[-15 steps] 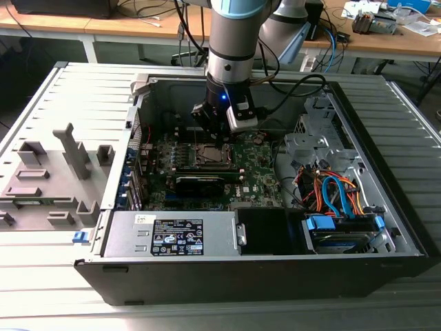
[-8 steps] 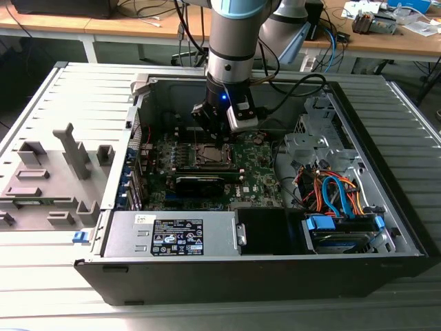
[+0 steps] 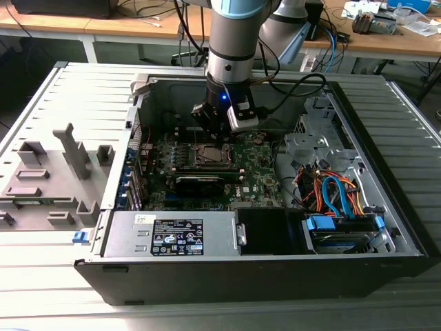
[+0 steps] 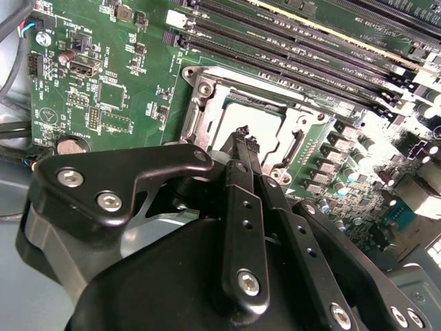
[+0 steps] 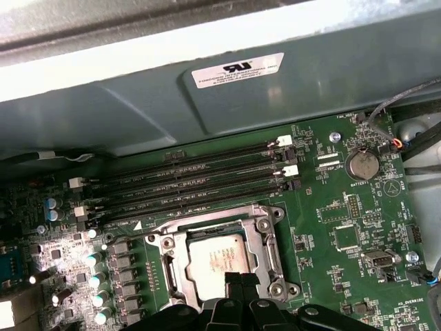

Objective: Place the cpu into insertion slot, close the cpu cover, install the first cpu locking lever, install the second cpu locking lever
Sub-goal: 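Install the first cpu locking lever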

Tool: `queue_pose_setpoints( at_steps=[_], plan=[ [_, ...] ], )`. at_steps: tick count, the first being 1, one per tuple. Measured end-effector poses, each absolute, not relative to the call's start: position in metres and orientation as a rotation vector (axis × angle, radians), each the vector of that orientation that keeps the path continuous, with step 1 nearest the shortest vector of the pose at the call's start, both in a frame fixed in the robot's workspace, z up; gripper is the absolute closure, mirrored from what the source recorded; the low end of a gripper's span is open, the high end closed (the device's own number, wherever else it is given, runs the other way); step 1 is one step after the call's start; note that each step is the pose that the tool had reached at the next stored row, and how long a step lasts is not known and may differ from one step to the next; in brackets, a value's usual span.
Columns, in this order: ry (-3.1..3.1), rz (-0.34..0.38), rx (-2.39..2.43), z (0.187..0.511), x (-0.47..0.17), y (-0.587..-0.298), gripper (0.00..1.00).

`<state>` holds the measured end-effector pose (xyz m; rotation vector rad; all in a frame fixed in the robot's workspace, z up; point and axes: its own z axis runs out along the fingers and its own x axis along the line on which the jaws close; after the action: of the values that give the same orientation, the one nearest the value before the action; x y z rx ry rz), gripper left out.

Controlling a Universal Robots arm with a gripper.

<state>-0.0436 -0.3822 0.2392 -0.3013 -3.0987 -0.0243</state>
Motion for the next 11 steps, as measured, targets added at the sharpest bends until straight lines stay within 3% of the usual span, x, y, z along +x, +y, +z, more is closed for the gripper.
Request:
queue_pose_setpoints(
  at_steps=[11],
  plan=[
    [-3.1,-0.024,-0.285,0.2392,-0.0436,-0.3822,0.89]
  ],
)
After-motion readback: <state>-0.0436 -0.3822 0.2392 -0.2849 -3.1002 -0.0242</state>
